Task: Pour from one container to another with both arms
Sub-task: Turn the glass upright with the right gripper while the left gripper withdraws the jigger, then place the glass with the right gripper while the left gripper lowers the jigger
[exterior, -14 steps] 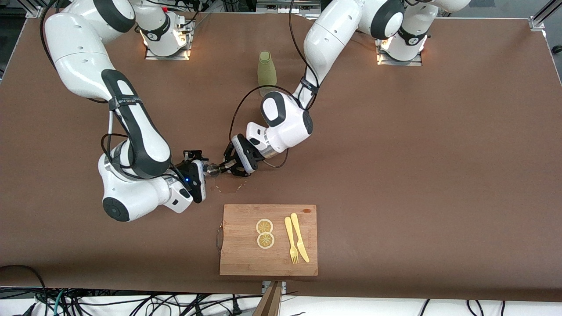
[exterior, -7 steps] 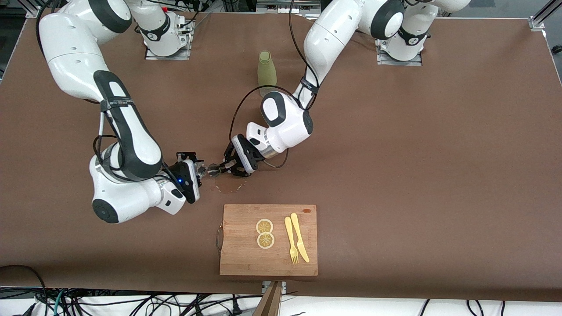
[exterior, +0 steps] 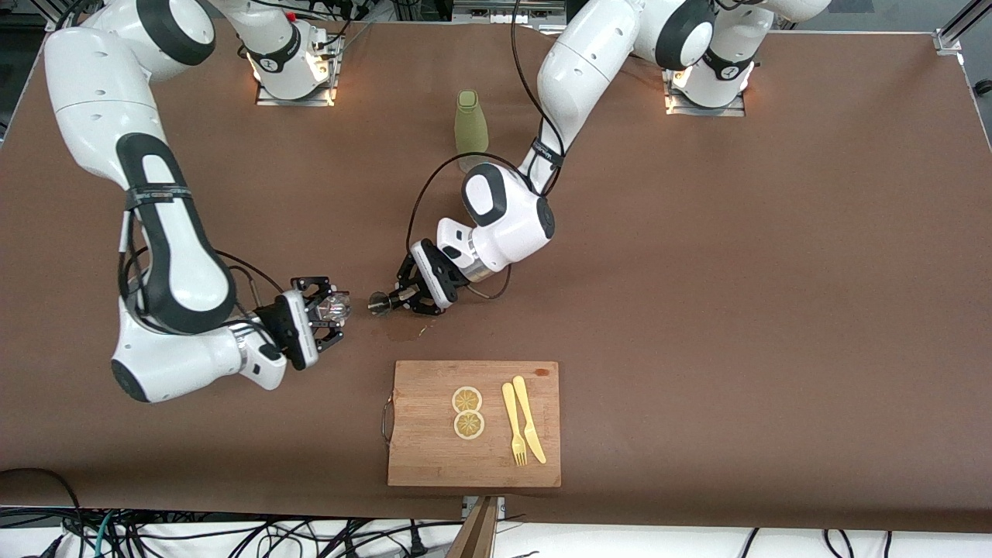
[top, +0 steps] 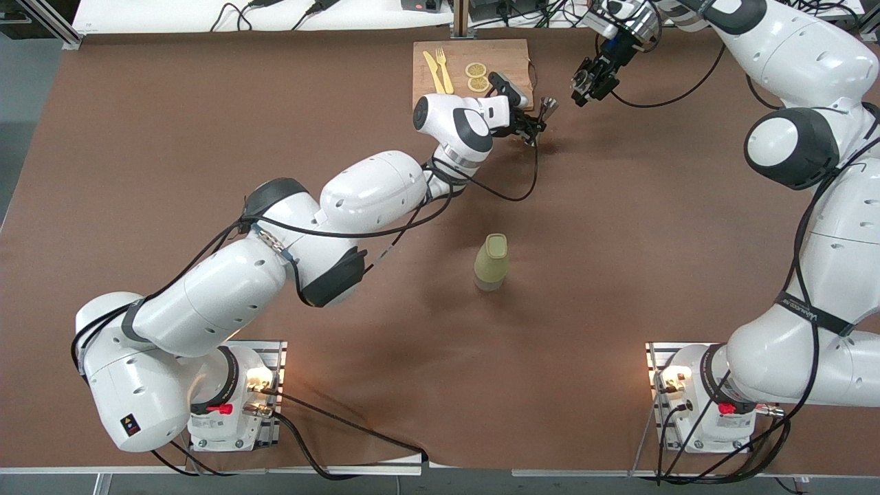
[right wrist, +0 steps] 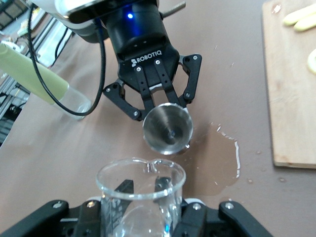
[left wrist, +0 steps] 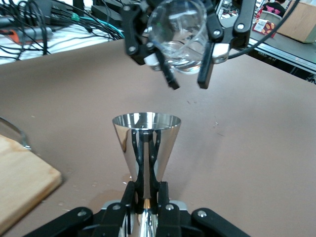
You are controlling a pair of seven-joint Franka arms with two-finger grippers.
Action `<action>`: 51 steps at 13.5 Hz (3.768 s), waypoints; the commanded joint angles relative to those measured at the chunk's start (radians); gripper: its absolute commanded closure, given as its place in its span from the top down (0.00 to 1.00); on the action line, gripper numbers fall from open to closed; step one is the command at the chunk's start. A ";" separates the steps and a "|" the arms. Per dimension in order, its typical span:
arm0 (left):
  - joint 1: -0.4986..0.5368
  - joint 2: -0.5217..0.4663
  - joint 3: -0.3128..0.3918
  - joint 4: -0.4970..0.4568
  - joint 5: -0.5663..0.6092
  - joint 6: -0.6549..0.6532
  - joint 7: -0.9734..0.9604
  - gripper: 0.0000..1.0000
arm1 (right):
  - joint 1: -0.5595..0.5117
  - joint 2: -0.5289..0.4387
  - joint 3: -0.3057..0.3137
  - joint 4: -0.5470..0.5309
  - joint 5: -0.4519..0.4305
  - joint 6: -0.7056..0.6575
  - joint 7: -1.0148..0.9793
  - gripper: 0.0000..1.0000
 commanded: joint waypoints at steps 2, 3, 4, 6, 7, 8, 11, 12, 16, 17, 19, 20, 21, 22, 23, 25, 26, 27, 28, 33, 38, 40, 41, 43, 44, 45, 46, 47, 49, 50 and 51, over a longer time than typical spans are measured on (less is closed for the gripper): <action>0.086 -0.014 -0.010 0.039 -0.033 -0.060 0.092 0.00 | -0.050 0.029 -0.024 0.023 0.109 0.001 -0.108 0.32; 0.127 -0.029 -0.031 0.028 -0.033 -0.116 0.136 0.00 | -0.065 0.031 -0.036 0.020 0.135 0.012 -0.142 0.32; 0.173 -0.051 -0.047 0.020 -0.034 -0.176 0.180 0.00 | -0.078 0.035 -0.052 0.008 0.160 0.030 -0.183 0.32; 0.248 -0.094 -0.059 -0.042 -0.042 -0.313 0.277 0.00 | -0.093 0.047 -0.092 -0.027 0.233 0.089 -0.289 0.32; 0.285 -0.124 -0.061 -0.094 -0.040 -0.394 0.329 0.00 | -0.096 0.057 -0.113 -0.047 0.274 0.106 -0.346 0.33; 0.325 -0.147 -0.061 -0.136 -0.040 -0.475 0.386 0.00 | -0.104 0.060 -0.131 -0.067 0.308 0.115 -0.404 0.32; 0.472 -0.186 -0.057 -0.236 -0.024 -0.808 0.561 0.00 | -0.138 0.072 -0.142 -0.132 0.394 0.120 -0.564 0.32; 0.521 -0.197 -0.056 -0.268 0.004 -0.923 0.613 0.00 | -0.148 0.074 -0.147 -0.150 0.408 0.117 -0.613 0.33; 0.705 -0.208 -0.045 -0.300 0.245 -1.262 0.782 0.00 | -0.176 0.074 -0.182 -0.221 0.457 0.095 -0.766 0.32; 0.744 -0.206 -0.030 -0.302 0.300 -1.334 0.825 0.00 | -0.179 0.074 -0.196 -0.234 0.457 0.086 -0.794 0.32; 0.814 -0.200 0.002 -0.300 0.413 -1.457 0.895 0.00 | -0.193 0.074 -0.208 -0.268 0.459 0.083 -0.852 0.32; 0.847 -0.191 0.021 -0.293 0.455 -1.506 0.946 0.00 | -0.201 0.077 -0.208 -0.291 0.474 0.083 -0.877 0.33; 0.876 -0.188 0.044 -0.290 0.508 -1.531 0.998 0.00 | -0.202 0.081 -0.219 -0.313 0.494 0.081 -0.904 0.33; 0.912 -0.185 0.053 -0.290 0.564 -1.554 1.037 0.00 | -0.202 0.084 -0.228 -0.328 0.514 0.077 -0.918 0.33; 0.946 -0.171 0.053 -0.287 0.597 -1.570 1.073 0.00 | -0.202 0.086 -0.231 -0.336 0.522 0.074 -0.926 0.33; 1.012 -0.139 0.048 -0.267 0.638 -1.588 1.135 0.00 | -0.202 0.086 -0.237 -0.343 0.523 0.074 -0.934 0.33; 1.034 -0.110 0.048 -0.238 0.653 -1.612 1.152 0.00 | -0.204 0.089 -0.239 -0.348 0.523 0.074 -0.940 0.35; 1.055 -0.088 0.050 -0.213 0.659 -1.645 1.160 0.00 | -0.204 0.094 -0.244 -0.354 0.523 0.074 -0.940 0.38; 1.068 -0.073 0.053 -0.192 0.671 -1.677 1.169 0.00 | -0.205 0.095 -0.247 -0.356 0.529 0.072 -0.942 0.40; 1.109 -0.051 0.079 -0.165 0.754 -1.703 1.261 0.00 | -0.205 0.095 -0.267 -0.357 0.530 0.071 -0.946 1.00; 1.120 0.010 0.088 -0.159 0.753 -1.722 1.321 0.00 | -0.205 0.092 -0.331 -0.340 0.517 0.019 -0.926 1.00; 1.124 0.012 0.090 -0.159 0.754 -1.729 1.321 0.00 | -0.204 0.087 -0.366 -0.324 0.513 -0.014 -0.908 1.00; 1.126 0.013 0.090 -0.161 0.754 -1.726 1.321 0.00 | -0.204 0.087 -0.385 -0.296 0.510 -0.040 -0.890 1.00; 1.128 0.013 0.094 -0.161 0.753 -1.725 1.321 0.00 | -0.202 0.083 -0.421 -0.250 0.507 -0.090 -0.825 1.00; 1.126 0.013 0.097 -0.161 0.753 -1.725 1.321 0.00 | -0.201 0.081 -0.435 -0.220 0.496 -0.113 -0.793 1.00; 1.128 0.013 0.101 -0.161 0.754 -1.725 1.321 0.01 | -0.202 0.074 -0.438 -0.189 0.478 -0.136 -0.759 1.00; 1.131 0.013 0.107 -0.165 0.754 -1.722 1.321 0.05 | -0.202 0.060 -0.440 -0.167 0.459 -0.152 -0.720 1.00; 1.132 0.013 0.113 -0.167 0.754 -1.718 1.325 0.14 | -0.204 0.040 -0.440 -0.158 0.451 -0.155 -0.677 1.00; 1.137 0.018 0.113 -0.170 0.754 -1.717 1.327 0.37 | -0.202 -0.029 -0.466 -0.158 0.439 -0.155 -0.577 1.00; 1.137 0.021 0.113 -0.170 0.754 -1.717 1.333 0.42 | -0.202 -0.049 -0.471 -0.156 0.438 -0.155 -0.517 1.00; 1.137 0.021 0.113 -0.172 0.754 -1.715 1.350 0.43 | -0.202 -0.061 -0.471 -0.156 0.437 -0.156 -0.462 1.00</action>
